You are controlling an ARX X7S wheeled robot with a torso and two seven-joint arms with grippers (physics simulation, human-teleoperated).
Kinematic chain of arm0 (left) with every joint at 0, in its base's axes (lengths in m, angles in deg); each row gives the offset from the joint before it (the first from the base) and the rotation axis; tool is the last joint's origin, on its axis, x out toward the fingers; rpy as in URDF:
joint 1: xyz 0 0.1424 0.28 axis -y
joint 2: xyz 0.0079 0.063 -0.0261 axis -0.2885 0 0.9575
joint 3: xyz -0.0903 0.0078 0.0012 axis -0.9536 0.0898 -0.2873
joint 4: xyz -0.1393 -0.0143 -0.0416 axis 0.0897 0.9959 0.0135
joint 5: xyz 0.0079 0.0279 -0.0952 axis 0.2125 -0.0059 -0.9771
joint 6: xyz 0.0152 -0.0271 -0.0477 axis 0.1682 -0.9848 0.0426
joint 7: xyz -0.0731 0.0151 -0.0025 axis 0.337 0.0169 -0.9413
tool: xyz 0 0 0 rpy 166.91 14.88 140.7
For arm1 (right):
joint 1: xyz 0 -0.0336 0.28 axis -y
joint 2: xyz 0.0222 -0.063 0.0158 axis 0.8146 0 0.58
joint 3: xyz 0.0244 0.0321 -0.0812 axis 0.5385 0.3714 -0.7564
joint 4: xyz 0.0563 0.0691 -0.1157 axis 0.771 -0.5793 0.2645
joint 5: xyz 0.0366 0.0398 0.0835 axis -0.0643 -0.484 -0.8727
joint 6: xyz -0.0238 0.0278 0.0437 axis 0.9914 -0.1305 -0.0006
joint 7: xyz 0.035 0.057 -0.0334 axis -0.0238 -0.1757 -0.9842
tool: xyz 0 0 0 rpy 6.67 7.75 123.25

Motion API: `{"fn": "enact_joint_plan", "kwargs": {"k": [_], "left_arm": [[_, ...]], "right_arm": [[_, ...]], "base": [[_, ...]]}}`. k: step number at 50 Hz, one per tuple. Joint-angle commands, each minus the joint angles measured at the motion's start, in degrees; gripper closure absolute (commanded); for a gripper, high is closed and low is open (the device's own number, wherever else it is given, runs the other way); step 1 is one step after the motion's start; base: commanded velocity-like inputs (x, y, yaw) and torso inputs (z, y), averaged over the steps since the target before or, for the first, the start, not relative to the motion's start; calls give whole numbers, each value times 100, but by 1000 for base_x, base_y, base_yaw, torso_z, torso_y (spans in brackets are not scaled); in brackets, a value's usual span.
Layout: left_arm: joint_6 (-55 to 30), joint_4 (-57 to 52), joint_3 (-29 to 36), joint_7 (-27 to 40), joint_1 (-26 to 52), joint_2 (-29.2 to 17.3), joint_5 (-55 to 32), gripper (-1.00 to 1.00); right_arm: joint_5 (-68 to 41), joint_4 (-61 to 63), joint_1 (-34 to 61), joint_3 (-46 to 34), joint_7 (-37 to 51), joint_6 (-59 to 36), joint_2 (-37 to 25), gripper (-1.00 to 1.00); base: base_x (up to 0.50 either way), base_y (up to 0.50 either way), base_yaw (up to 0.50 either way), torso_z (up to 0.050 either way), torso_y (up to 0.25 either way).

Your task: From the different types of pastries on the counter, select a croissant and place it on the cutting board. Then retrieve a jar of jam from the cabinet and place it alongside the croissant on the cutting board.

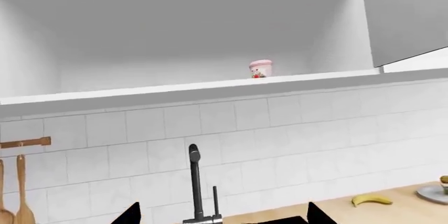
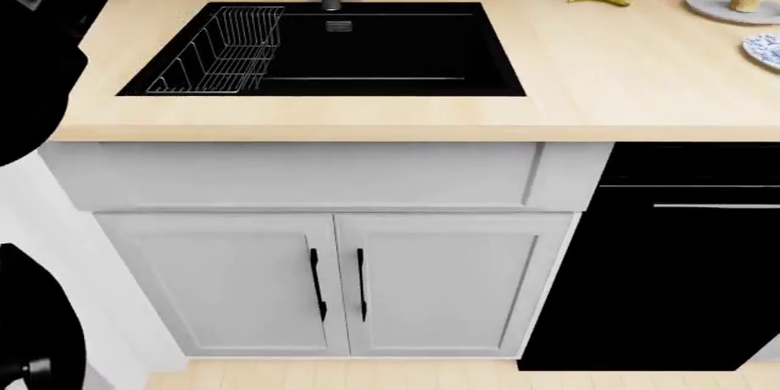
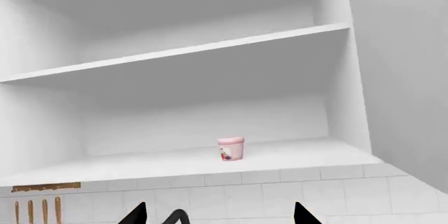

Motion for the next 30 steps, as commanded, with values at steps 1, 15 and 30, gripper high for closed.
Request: {"fn": "enact_joint_plan", "kwargs": {"k": [1, 15, 30], "left_arm": [[-93, -15, -146, 13, 354, 53, -216, -100], [-630, -50, -909, 241, 994, 277, -1134, -100], [-1155, 123, -1335, 774, 1989, 219, -1862, -100]], "right_arm": [[718, 19, 272, 551, 226, -66, 277, -100], [718, 19, 272, 551, 226, -66, 277, -100], [718, 19, 272, 551, 226, -66, 277, -100]], "base": [[0, 0, 0, 0, 0], [0, 0, 0, 20, 0], [0, 0, 0, 50, 0]]}}
